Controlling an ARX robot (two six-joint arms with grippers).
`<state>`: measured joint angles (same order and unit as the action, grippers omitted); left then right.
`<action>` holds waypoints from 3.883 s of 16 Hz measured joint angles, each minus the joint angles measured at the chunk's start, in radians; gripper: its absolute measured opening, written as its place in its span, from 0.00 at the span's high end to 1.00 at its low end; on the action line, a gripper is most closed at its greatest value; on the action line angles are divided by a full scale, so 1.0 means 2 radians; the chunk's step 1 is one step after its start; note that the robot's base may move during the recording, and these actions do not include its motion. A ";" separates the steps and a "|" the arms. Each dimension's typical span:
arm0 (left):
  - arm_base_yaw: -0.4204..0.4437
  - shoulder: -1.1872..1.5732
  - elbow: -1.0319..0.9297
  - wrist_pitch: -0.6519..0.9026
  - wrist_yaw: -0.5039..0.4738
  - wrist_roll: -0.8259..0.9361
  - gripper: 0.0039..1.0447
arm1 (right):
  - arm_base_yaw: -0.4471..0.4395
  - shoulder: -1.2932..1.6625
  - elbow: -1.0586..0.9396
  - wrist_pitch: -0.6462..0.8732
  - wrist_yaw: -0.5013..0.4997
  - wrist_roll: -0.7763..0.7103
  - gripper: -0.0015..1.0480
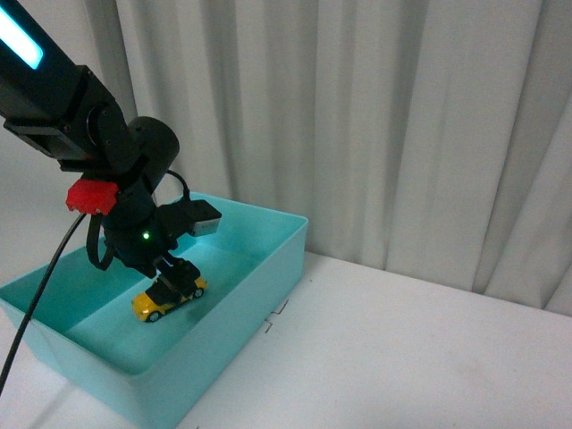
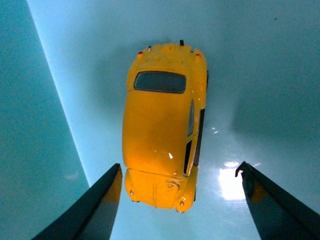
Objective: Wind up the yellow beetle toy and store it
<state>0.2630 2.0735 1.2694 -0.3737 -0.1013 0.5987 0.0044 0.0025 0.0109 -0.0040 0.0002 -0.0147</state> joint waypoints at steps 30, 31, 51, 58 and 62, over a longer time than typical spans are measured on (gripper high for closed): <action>-0.131 -0.712 -0.607 0.479 0.051 -0.296 0.99 | 0.000 0.000 0.000 0.000 0.000 0.000 0.06; -0.131 -0.719 -0.621 0.502 0.051 -0.296 0.99 | 0.000 0.000 0.000 0.000 0.000 0.000 0.06; -0.131 -1.035 -0.627 0.192 0.050 -0.297 0.99 | 0.000 0.000 0.000 0.000 0.000 0.000 0.06; -0.131 -1.036 -0.630 0.185 0.050 -0.298 0.65 | 0.000 0.000 0.000 0.000 0.000 0.000 0.06; -0.131 -1.036 -0.630 0.185 0.050 -0.297 0.19 | 0.000 0.000 0.000 0.000 0.000 0.000 0.06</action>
<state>0.0006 0.0025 0.0101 -0.0040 -0.0006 0.0040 0.0044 0.0025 0.0109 -0.0036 0.0002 -0.0147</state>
